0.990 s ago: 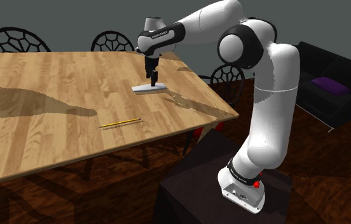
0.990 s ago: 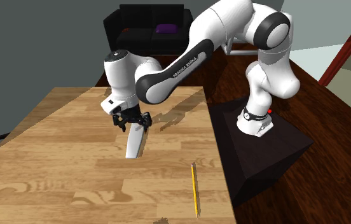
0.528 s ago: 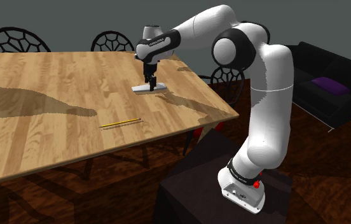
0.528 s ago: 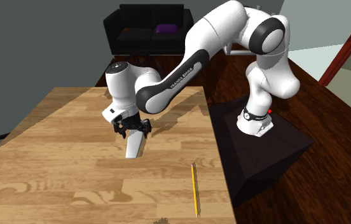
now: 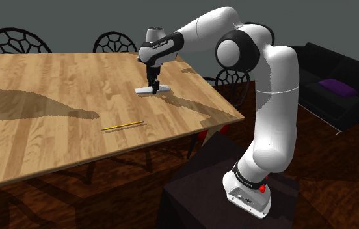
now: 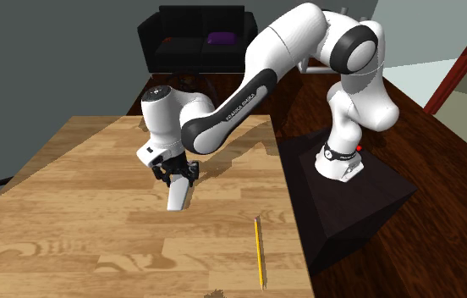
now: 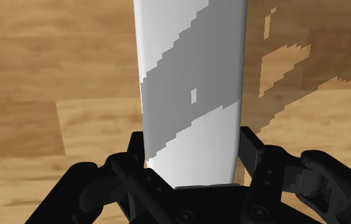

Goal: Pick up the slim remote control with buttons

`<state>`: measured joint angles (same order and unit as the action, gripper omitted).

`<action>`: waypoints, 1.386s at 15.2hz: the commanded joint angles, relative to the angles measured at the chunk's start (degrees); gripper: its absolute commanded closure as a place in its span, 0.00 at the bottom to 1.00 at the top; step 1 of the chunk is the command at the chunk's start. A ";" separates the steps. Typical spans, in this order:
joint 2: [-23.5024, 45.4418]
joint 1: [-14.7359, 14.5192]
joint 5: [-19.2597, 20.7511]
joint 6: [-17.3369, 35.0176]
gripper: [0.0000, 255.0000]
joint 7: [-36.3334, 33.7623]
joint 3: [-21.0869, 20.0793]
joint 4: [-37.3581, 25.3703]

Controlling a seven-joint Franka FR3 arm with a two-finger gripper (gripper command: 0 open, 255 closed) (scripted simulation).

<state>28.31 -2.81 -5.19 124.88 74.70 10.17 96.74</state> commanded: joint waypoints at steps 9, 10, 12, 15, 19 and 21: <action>-1.73 -0.10 0.40 -3.05 1.00 -0.20 0.22 -1.31; -2.08 -0.12 0.47 -3.66 1.00 -0.24 0.26 -1.59; -2.69 -0.16 0.61 -4.93 1.00 -0.32 0.34 -2.25; -3.56 -0.20 0.82 -6.86 1.00 -0.44 0.43 -3.32; -4.58 -0.24 1.05 -9.49 1.00 -0.58 0.55 -4.95; -4.62 -0.24 1.06 -9.59 1.00 -0.58 0.55 -5.01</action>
